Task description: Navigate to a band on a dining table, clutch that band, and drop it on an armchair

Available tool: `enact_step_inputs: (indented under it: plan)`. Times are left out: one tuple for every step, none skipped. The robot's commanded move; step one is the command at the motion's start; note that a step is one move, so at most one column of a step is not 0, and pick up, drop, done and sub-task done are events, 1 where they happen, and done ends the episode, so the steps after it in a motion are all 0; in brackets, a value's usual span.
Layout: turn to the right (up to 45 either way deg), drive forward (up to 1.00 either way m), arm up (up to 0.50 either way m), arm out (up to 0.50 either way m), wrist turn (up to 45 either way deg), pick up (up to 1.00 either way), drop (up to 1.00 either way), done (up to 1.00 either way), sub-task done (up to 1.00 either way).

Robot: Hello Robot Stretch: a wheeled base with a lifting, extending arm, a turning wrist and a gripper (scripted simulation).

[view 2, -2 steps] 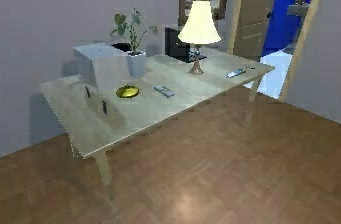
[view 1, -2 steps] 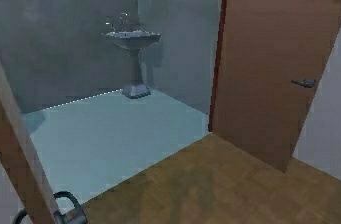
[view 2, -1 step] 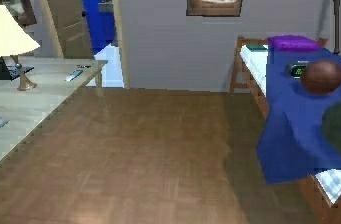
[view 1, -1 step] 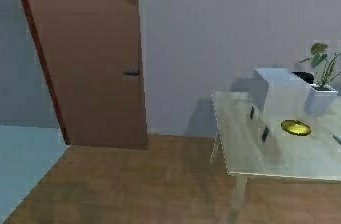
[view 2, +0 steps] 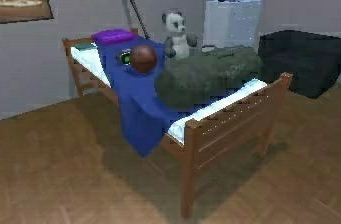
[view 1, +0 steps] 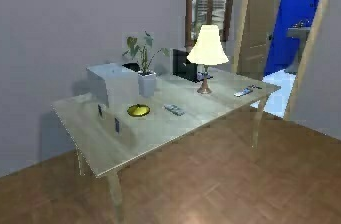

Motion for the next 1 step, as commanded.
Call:
enact_step_inputs:
  plan:
    - [42.0, 0.00, 0.00, 0.00, 0.0, 0.00, 0.00, 0.00, 0.00]
